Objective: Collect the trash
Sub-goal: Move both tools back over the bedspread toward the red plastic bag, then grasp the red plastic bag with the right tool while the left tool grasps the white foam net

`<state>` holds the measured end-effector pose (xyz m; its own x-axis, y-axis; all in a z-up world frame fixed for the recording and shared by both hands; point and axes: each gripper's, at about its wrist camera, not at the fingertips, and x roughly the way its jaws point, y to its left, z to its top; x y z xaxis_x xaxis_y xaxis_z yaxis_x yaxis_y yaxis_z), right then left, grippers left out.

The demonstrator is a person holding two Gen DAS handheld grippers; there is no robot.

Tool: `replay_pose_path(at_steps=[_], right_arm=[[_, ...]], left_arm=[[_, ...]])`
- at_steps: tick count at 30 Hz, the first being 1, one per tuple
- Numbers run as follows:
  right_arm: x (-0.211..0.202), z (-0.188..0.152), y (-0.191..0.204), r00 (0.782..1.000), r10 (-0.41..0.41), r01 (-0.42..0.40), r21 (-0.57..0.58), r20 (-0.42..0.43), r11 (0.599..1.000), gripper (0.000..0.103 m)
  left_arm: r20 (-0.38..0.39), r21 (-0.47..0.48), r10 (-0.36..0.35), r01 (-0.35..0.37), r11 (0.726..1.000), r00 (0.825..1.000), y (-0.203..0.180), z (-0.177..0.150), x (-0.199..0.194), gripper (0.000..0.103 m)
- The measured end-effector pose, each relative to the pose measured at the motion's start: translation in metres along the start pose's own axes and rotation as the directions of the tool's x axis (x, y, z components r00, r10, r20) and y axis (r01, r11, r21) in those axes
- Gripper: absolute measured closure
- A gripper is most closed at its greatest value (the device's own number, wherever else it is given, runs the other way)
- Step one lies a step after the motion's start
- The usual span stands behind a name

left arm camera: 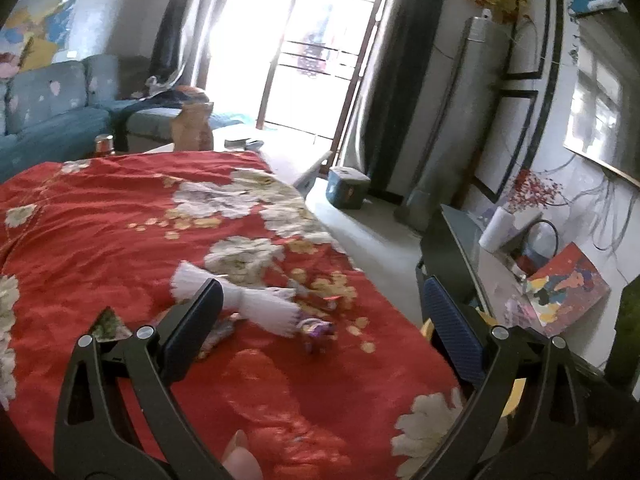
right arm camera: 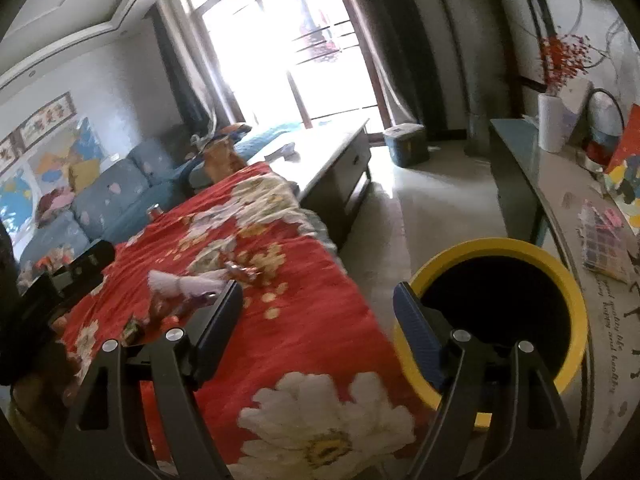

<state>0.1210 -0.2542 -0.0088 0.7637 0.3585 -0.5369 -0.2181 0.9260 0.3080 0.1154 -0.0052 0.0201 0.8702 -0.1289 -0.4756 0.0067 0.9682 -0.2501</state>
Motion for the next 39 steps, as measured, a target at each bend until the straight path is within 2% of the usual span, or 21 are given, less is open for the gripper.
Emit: replay_pose_path(at_steps=[16,21,28,31,39], right_arm=[[0.025,-0.018,0.08,0.988,0.119,-0.132,-0.146,-0.095,0.981,0.027],[0.034,-0.025,0.099,0.981,0.145,-0.167,-0.18,-0.13,0.969,0.026],[0.052,-0.039,0.118,0.966,0.169,-0.21,-0.212,-0.196,0.954,0.026],[0.062,-0.045,0.125,0.957,0.176,-0.228,-0.22,-0.231,0.949,0.026],[0.085,-0.061,0.138,0.934,0.179,-0.259,-0.24,-0.309,0.936,0.026]], left_arm=[[0.009,-0.132,0.122,-0.119,0.984,0.993,0.082,0.006,-0.007,0.011],[-0.006,-0.16,0.139,-0.138,0.977,0.99,0.103,0.008,-0.002,0.011],[-0.052,-0.197,0.097,-0.106,0.975,0.994,0.127,0.006,0.019,0.011],[-0.078,-0.198,0.053,-0.067,0.978,0.996,0.131,0.005,0.032,0.017],[-0.155,-0.181,0.008,-0.037,0.983,0.988,0.135,-0.001,0.073,0.029]])
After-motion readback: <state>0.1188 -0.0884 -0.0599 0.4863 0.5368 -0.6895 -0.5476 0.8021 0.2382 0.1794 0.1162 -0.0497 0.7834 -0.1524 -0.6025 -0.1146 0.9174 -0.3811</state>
